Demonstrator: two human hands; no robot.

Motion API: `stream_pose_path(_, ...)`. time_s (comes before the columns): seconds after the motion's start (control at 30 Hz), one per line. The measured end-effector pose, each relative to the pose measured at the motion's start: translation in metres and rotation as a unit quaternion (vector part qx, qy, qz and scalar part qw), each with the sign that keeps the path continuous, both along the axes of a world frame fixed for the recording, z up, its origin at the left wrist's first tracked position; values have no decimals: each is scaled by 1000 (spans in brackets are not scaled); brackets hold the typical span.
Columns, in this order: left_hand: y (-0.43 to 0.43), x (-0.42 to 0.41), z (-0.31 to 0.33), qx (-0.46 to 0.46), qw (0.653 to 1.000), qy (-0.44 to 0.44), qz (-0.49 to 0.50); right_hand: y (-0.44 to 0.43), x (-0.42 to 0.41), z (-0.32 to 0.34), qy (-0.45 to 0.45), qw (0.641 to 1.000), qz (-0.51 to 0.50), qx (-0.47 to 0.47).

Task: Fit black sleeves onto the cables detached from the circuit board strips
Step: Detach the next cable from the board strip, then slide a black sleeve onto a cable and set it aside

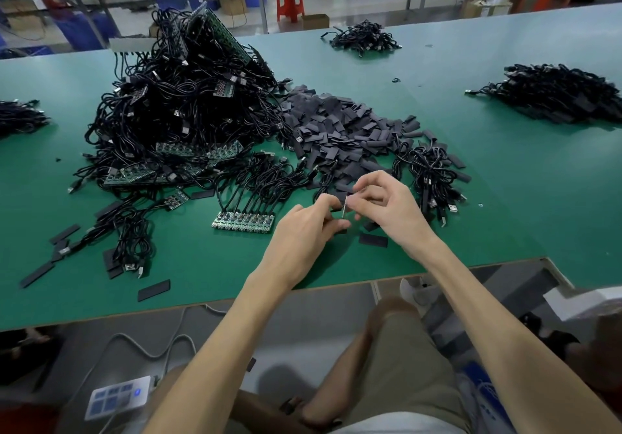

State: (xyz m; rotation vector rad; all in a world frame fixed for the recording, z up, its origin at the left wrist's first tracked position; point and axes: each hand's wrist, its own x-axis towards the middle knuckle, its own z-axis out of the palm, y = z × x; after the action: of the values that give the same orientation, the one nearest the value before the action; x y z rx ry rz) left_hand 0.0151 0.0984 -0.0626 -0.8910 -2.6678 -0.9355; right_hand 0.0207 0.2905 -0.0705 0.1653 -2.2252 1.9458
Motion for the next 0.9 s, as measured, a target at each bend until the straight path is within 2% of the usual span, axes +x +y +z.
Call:
stream_pose_path(0.1, 0, -1, -2, -3, 1000, -4, 2, -3, -1, 0, 4, 998, 30, 47)
stream_pose_path(0.4, -1, -5, -3, 75, 996, -39, 41, -5, 2, 4, 7, 994, 74, 80)
stream_pose_path(0.57, -2, -5, -2, 55, 997, -27, 39, -5, 3, 6, -6, 996, 66, 57)
stream_pose_path(0.8, 0, -4, -5, 27, 997, 13, 74, -3, 3, 5, 1, 996, 42, 74)
stream_pose_path(0.9, -1, -3, -6, 59, 993, 0, 104, -4, 3, 4, 5, 996, 37, 79)
